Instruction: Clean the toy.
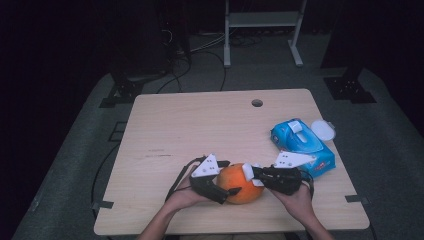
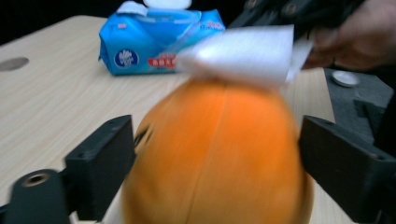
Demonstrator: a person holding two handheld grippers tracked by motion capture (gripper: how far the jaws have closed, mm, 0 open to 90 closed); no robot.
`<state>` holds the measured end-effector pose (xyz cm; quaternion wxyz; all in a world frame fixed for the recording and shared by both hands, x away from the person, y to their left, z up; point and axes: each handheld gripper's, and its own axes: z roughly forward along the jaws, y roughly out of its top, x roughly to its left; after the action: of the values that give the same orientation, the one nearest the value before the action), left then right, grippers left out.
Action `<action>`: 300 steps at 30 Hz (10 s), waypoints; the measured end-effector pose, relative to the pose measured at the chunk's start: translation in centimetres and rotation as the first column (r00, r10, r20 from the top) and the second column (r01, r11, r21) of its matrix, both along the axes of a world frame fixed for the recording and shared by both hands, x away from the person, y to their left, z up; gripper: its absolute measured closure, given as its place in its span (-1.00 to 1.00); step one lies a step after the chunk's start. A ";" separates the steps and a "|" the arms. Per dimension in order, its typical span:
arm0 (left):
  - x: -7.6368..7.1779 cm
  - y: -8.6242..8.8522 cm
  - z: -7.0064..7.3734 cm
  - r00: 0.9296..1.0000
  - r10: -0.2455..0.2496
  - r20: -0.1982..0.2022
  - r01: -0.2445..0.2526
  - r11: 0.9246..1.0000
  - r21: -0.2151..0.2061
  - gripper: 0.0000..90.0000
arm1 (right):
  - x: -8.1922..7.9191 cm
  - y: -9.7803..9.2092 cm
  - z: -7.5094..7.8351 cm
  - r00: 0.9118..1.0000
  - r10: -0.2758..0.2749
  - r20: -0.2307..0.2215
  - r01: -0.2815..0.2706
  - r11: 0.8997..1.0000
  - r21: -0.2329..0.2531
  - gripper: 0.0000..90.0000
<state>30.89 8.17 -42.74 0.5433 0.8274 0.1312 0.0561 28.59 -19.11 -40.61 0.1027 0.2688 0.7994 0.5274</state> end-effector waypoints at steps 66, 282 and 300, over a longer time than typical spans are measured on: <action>0.1 0.9 1.7 0.995 0.097 -0.032 -0.098 0.995 -0.014 -0.32 | -0.1 2.3 0.3 0.999 0.035 -0.008 -0.035 0.998 0.061 0.87; -0.5 -0.8 0.2 1.000 0.002 0.008 -0.003 0.994 0.110 -0.33 | 0.1 2.3 0.6 0.997 0.066 -0.029 -0.066 0.998 -0.002 0.87; 1.6 1.4 -2.7 0.986 -0.149 -0.072 0.150 0.989 0.013 -0.85 | 0.7 1.0 -0.3 0.995 0.068 -0.078 -0.068 0.998 0.004 0.87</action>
<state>32.47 9.56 -45.40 0.5331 0.8414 0.0874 -0.0131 29.26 -18.13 -40.89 0.0533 0.2620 0.8111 0.5202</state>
